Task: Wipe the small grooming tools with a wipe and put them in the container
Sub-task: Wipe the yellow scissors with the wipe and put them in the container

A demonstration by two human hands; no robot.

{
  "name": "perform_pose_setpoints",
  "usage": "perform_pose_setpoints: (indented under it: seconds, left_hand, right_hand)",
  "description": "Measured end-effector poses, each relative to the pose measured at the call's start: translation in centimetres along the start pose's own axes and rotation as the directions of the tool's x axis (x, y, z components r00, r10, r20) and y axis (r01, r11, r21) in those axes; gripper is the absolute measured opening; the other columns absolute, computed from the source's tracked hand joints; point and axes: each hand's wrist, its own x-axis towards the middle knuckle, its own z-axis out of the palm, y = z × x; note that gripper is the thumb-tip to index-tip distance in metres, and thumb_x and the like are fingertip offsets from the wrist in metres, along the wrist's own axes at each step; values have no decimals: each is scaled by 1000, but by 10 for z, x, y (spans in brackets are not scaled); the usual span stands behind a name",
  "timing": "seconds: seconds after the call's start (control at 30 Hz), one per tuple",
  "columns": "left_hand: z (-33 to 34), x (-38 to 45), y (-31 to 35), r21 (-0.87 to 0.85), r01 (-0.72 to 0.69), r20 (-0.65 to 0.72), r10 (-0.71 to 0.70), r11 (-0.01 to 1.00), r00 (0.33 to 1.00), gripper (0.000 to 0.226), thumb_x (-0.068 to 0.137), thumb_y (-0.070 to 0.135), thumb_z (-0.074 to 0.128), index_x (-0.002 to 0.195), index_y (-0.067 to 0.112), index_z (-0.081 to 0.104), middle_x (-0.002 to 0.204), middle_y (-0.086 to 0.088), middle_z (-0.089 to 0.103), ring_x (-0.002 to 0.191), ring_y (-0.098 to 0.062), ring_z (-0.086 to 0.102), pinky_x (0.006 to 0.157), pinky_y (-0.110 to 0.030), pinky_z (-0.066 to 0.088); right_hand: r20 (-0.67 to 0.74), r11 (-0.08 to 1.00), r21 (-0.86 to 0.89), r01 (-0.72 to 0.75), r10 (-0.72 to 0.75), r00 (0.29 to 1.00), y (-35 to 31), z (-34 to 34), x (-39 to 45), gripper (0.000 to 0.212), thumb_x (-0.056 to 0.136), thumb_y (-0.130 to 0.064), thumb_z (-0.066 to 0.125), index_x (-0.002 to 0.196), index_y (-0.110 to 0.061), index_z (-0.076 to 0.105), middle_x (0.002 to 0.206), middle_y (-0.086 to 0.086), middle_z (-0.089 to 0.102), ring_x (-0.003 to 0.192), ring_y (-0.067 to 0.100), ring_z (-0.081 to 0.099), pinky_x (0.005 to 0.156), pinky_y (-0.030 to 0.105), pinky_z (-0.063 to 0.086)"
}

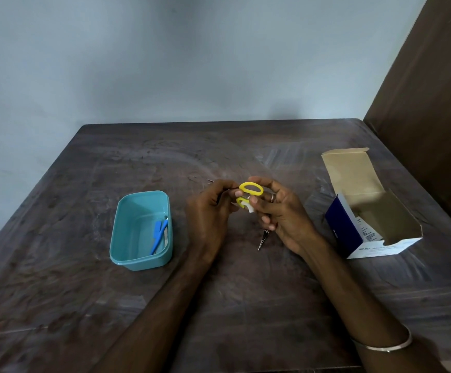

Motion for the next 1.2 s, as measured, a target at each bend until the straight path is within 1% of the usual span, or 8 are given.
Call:
perform_pose_setpoints:
  seconds: [0.17, 0.3, 0.5, 0.67, 0.83, 0.97, 1.1, 1.2]
  left_hand:
    - [-1, 0, 0, 21, -29, 9, 29, 999, 1000, 12, 90, 4, 65, 92, 14, 72, 77, 2, 73, 66, -11, 70, 64, -31, 57]
    - [0, 1, 0, 5, -33, 21, 32, 999, 999, 14, 90, 4, 64, 92, 15, 72, 77, 2, 72, 66, -11, 70, 63, -27, 55]
    - [-1, 1, 0, 18, 27, -3, -27, 999, 1000, 9, 89, 25, 67, 90, 33, 71, 70, 1, 70, 63, -18, 68, 65, -47, 59]
    - [1, 1, 4, 259, -78, -58, 96, 963, 994, 13, 84, 40, 68, 94, 33, 73, 75, 5, 69, 70, -8, 63, 66, -40, 53]
    - [2, 2, 3, 464, -188, -15, 220, 866, 975, 28, 85, 46, 61, 84, 20, 74, 80, 4, 67, 81, -18, 56, 69, -35, 43]
    - [7, 0, 2, 266, -103, 37, 97, 958, 995, 27, 84, 45, 61, 84, 20, 71, 71, 4, 69, 67, -19, 61, 63, -44, 50]
    - [11, 0, 1, 124, 41, 32, -46, 991, 998, 17, 81, 39, 67, 77, 23, 71, 63, 7, 67, 59, -13, 62, 60, -41, 54]
    - [8, -2, 7, 20, 108, 79, -109, 994, 991, 19, 86, 27, 68, 72, 14, 70, 60, -9, 66, 52, -23, 56, 55, -38, 48]
  right_hand:
    - [2, 1000, -21, -8, 8, 1000, -4, 4, -4, 35, 91, -2, 65, 124, -10, 60, 92, 5, 73, 44, 12, 51, 34, 19, 29]
    - [9, 999, -42, -4, 4, 1000, -4, 4, -3, 33, 92, -1, 63, 123, -13, 61, 90, 2, 72, 43, 11, 49, 34, 19, 28]
    - [-30, 998, 58, 28, -26, 999, -2, 0, 0, 40, 80, -19, 72, 120, -18, 64, 81, 6, 58, 39, 7, 37, 41, 26, 16]
    - [-67, 984, 171, 38, -27, 997, -5, -1, -1, 38, 79, -21, 70, 117, -19, 65, 86, 14, 51, 36, 5, 35, 36, 20, 25]
    - [-54, 960, 277, 41, -27, 998, -7, 0, -1, 39, 80, -27, 69, 116, -17, 64, 71, -5, 58, 35, 4, 34, 35, 18, 29]
    - [-20, 937, 348, 36, -31, 999, -8, 0, -1, 51, 70, -36, 74, 116, -17, 62, 66, -4, 58, 36, 4, 38, 35, 18, 30]
    - [-24, 944, 322, 66, -61, 998, -10, 1, -3, 46, 79, -24, 70, 123, -18, 59, 70, -5, 63, 40, 5, 44, 36, 20, 30]
    - [-58, 970, 211, 118, -108, 992, -12, 3, -5, 43, 84, -18, 65, 126, -21, 60, 74, -6, 66, 41, 7, 46, 38, 21, 28]
